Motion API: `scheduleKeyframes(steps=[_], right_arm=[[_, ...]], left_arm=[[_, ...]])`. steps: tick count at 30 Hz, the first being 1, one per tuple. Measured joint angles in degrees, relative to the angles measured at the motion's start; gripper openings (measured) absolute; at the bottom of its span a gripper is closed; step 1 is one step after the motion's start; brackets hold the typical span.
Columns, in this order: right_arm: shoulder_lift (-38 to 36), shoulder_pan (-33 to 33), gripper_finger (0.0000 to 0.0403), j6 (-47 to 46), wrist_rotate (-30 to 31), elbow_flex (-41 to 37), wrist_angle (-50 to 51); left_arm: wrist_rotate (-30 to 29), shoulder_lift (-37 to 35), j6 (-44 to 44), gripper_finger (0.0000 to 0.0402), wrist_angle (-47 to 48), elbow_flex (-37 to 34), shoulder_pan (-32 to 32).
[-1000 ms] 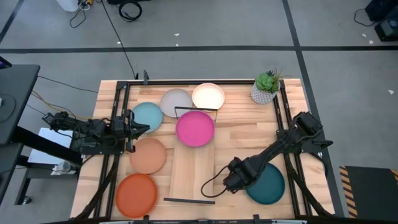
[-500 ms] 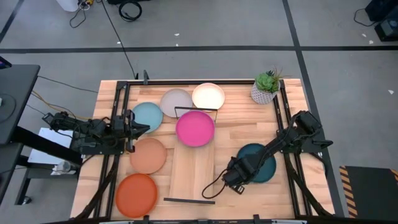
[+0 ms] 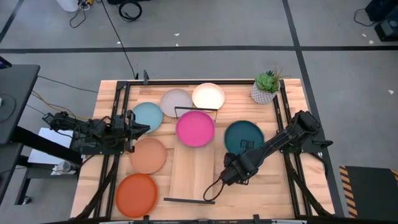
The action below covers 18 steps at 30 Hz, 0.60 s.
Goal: Place and stack plates onto a shelf
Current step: Stack the dark green plate on top of the the pink plate on the shelf
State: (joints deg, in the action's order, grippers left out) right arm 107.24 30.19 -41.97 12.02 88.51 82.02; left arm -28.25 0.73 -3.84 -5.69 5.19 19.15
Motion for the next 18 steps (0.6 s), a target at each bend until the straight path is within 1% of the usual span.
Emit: scheduleKeyframes(steps=[2, 4, 7, 12, 18], right_arm=[[0.0, 0.0, 0.0013, 4.3, 3.6, 2.2, -0.4], [-0.1, -0.7, 0.0013, 8.7, 5.9, 3.3, -2.0], [-0.1, -2.7, 0.0013, 17.0, 8.1, 3.8, -8.4], [0.2, -7.6, 0.0013, 30.6, 7.9, 3.8, -16.8], [0.2, -13.6, 0.0013, 44.5, 4.9, 3.8, -24.9]], left_arm=[[0.0, 0.0, -2.4, 0.0039, 0.0, 0.0, 0.0], [0.0, 0.0, -5.0, 0.0039, 0.0, 0.0, 0.0], [0.0, 0.0, -6.3, 0.0039, 0.0, 0.0, 0.0], [0.0, 0.0, -9.1, 0.0039, 1.0, 0.0, 0.0], [0.0, 0.0, -11.0, 0.0039, 2.2, 0.0, 0.0]])
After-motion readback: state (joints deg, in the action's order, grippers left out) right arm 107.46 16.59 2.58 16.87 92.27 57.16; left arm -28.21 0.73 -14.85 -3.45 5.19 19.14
